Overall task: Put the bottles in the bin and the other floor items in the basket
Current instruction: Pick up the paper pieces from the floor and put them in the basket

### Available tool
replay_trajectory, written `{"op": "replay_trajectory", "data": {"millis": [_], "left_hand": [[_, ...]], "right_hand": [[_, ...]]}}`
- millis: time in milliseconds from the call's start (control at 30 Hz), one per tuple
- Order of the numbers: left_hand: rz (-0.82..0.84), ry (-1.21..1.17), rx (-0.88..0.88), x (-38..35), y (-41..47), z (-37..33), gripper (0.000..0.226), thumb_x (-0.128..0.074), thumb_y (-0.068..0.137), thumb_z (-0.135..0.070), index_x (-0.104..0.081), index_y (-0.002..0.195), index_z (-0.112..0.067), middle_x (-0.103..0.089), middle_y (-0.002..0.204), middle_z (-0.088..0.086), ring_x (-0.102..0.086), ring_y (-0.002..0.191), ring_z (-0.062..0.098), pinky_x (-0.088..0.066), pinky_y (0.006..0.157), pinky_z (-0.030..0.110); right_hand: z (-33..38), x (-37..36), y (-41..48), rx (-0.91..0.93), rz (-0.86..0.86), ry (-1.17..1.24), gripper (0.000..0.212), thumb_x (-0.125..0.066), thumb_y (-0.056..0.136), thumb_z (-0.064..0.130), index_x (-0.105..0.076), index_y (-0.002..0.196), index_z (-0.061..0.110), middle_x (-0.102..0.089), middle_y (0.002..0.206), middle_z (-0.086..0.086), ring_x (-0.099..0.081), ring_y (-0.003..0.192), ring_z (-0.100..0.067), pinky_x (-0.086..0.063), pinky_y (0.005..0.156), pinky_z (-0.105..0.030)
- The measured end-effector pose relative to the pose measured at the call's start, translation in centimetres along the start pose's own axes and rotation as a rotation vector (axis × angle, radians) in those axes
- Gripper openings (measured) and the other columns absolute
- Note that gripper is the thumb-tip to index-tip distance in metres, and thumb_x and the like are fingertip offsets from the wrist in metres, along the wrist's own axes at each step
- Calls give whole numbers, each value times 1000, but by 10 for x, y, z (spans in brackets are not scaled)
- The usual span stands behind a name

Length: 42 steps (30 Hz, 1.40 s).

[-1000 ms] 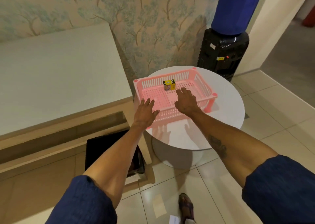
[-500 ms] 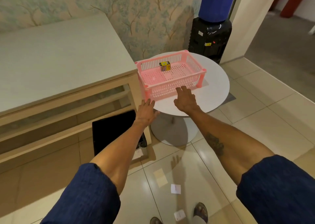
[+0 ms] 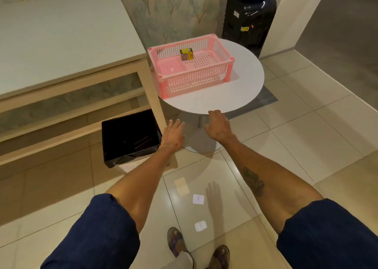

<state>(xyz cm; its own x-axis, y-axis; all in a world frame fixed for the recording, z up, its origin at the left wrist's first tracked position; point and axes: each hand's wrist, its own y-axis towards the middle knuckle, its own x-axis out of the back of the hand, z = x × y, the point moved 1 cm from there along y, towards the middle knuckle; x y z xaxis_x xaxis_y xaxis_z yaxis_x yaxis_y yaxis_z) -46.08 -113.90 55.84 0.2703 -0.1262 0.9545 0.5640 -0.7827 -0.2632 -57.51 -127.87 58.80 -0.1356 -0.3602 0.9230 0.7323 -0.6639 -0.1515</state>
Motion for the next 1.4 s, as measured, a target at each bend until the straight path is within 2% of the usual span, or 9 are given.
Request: {"op": "replay_trajectory", "data": {"millis": [200,433,533,667,900,1167,1400], "left_hand": [[33,-66,9,-51,-26,-42,62,-48,101,-17,-21,157,-13,-16,165,7,-10,153,33,-18,124,47],[105,-129,36,-104,-48,-47,64,-52,101,-28,-24,156,-16,-17,165,7,-9,153,34,-14,124,50],[118,-105,32,-128,-49,-40,64,-52,100,-32,-25,155,-15,-21,164,8,-12,153,33,-18,123,50],[155,-77,14,-168,-51,-25,63,-47,102,-35,-22,156,-14,-19,164,8,-9,153,33,-15,124,49],[193,-51,-31,-230,-58,24,62,-44,103,-33,-20,157,-14,-17,165,7,-8,154,32,-14,125,48],[215,-21,-126,-259,-55,83,61,-44,104,-32,-20,156,-13,-18,165,8,-7,154,31,-14,125,45],[277,5,-153,-313,-57,113,61,-40,105,-35,-18,157,-13,-16,166,6,-8,154,29,-17,124,43]], "right_hand": [[-48,-33,-37,-27,50,26,50,-58,94,22,-42,139,10,-42,144,-13,-44,125,-33,-42,101,-46],[-88,-79,-79,-97,91,40,44,-53,96,18,-43,138,10,-44,141,-13,-46,125,-33,-43,101,-45],[-97,-107,-94,-127,117,21,46,-51,95,16,-41,139,8,-43,141,-13,-45,124,-34,-43,98,-45],[-105,-155,-110,-184,168,20,52,-50,95,18,-36,145,8,-38,146,-12,-43,127,-32,-42,99,-43],[-90,-244,-133,-266,219,18,52,-48,96,18,-35,145,9,-41,143,-12,-46,124,-31,-44,96,-42],[-57,-303,-147,-405,207,68,53,-50,96,20,-34,146,10,-40,144,-11,-46,125,-30,-44,97,-42],[-60,-363,-156,-461,241,65,53,-50,98,22,-34,146,11,-39,146,-10,-45,126,-30,-43,97,-42]]}}
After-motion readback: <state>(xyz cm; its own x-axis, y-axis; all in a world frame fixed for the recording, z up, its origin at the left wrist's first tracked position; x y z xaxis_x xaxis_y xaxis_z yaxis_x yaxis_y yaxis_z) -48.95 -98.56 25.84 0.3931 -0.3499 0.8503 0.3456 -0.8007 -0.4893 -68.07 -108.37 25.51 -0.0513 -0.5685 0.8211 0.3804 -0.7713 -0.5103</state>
